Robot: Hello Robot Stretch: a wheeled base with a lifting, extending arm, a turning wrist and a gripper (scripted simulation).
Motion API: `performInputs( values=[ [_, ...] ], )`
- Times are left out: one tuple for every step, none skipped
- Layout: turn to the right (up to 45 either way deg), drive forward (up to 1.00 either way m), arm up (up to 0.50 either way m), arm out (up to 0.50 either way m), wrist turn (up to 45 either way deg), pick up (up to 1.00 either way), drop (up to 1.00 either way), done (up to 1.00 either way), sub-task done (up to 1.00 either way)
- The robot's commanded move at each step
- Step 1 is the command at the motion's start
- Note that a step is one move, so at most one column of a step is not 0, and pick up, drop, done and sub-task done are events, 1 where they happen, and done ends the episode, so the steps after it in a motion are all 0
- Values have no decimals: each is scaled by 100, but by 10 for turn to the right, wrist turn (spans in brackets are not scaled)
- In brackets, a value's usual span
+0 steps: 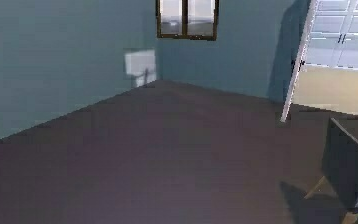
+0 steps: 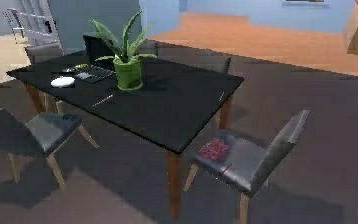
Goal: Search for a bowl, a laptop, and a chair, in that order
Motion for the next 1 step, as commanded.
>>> performInputs(
  values=[
    [270,0,0,0,0,0,0,0,0]
  ],
)
